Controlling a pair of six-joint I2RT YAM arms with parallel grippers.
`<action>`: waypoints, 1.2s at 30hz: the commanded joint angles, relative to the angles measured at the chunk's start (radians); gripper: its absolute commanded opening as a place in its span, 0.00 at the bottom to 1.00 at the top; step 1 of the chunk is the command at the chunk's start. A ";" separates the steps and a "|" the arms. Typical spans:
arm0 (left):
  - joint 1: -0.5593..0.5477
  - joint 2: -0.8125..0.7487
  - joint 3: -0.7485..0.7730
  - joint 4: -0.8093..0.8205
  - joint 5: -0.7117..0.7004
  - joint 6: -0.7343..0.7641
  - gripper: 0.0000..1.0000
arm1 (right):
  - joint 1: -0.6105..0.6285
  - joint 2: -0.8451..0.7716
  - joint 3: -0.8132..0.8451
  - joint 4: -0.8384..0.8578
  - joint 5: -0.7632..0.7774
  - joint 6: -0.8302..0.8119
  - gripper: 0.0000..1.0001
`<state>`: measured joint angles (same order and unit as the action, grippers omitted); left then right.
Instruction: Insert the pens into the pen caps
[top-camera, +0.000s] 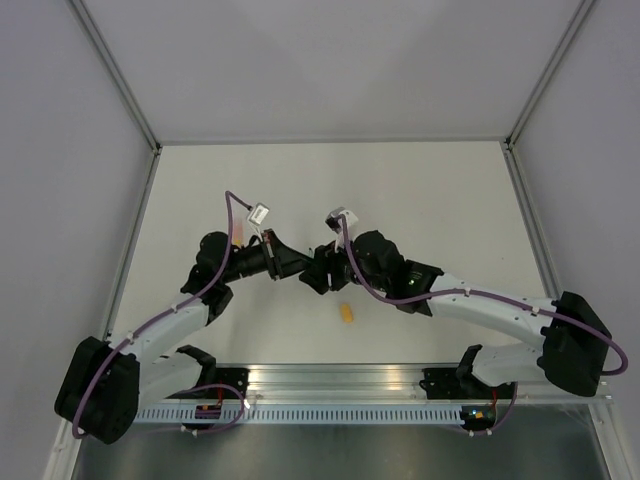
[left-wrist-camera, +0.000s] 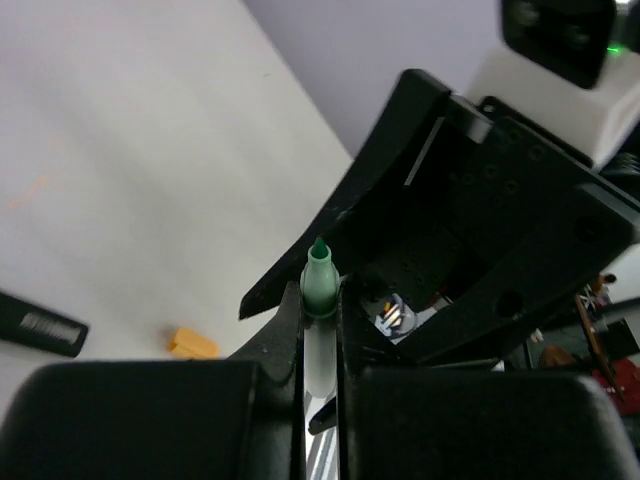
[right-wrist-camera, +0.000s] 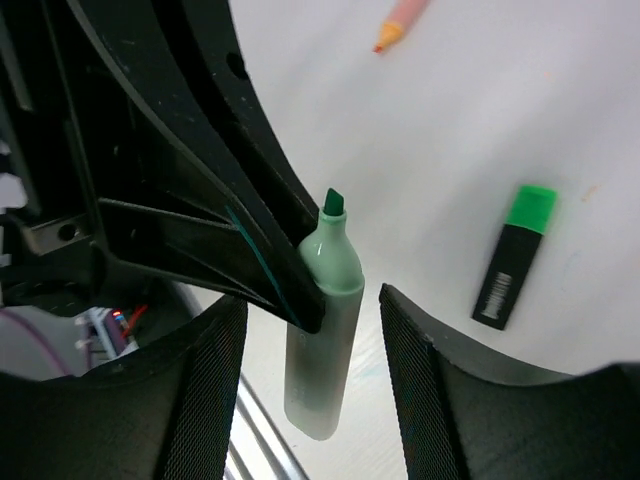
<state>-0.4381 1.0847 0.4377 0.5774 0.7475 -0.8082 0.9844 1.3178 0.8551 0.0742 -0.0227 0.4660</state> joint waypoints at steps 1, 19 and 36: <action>-0.001 -0.063 -0.028 0.257 0.150 -0.080 0.02 | -0.004 -0.100 -0.042 0.113 -0.183 -0.006 0.62; -0.001 -0.190 -0.085 0.409 0.179 -0.141 0.02 | -0.010 -0.094 -0.105 0.348 -0.505 0.114 0.43; -0.002 -0.270 -0.070 0.323 0.159 -0.103 0.02 | -0.010 -0.112 -0.133 0.397 -0.540 0.157 0.15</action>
<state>-0.4397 0.8288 0.3523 0.8875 0.9165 -0.9394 0.9752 1.2236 0.7265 0.4191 -0.5373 0.5961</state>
